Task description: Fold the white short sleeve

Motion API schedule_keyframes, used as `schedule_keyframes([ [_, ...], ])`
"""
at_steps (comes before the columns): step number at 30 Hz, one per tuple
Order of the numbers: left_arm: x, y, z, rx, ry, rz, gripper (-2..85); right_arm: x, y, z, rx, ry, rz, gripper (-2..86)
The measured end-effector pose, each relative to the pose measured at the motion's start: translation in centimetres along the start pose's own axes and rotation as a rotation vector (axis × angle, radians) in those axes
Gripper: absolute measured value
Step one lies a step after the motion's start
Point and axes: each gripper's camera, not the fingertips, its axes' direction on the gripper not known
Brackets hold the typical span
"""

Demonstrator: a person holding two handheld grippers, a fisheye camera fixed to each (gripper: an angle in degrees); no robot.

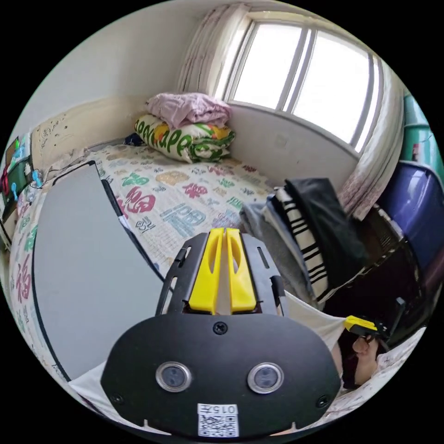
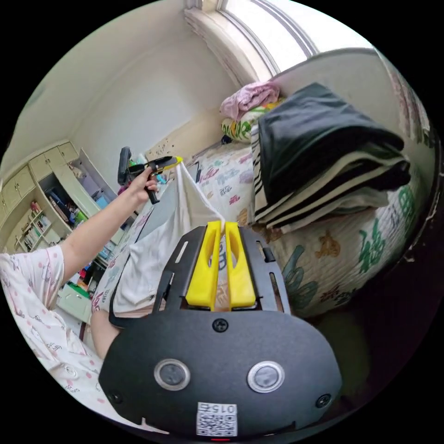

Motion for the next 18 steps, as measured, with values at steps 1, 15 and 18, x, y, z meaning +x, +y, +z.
schedule_keyframes([
  [1, -0.1, -0.5, -1.2, 0.024, 0.027, -0.010, 0.5, 0.2, -0.2, -1.4, 0.027, 0.002, -0.005, 0.5],
  [15, -23.0, 14.6, -24.3, 0.056, -0.102, -0.254, -0.2, -20.2, 14.2, -0.4, -0.295, -0.651, -0.481, 0.4],
  [18, -26.8, 18.9, -23.1, -0.003, -0.184, -0.318, -0.3, -24.2, 20.4, 5.5, -0.464, -0.623, -0.560, 0.4],
])
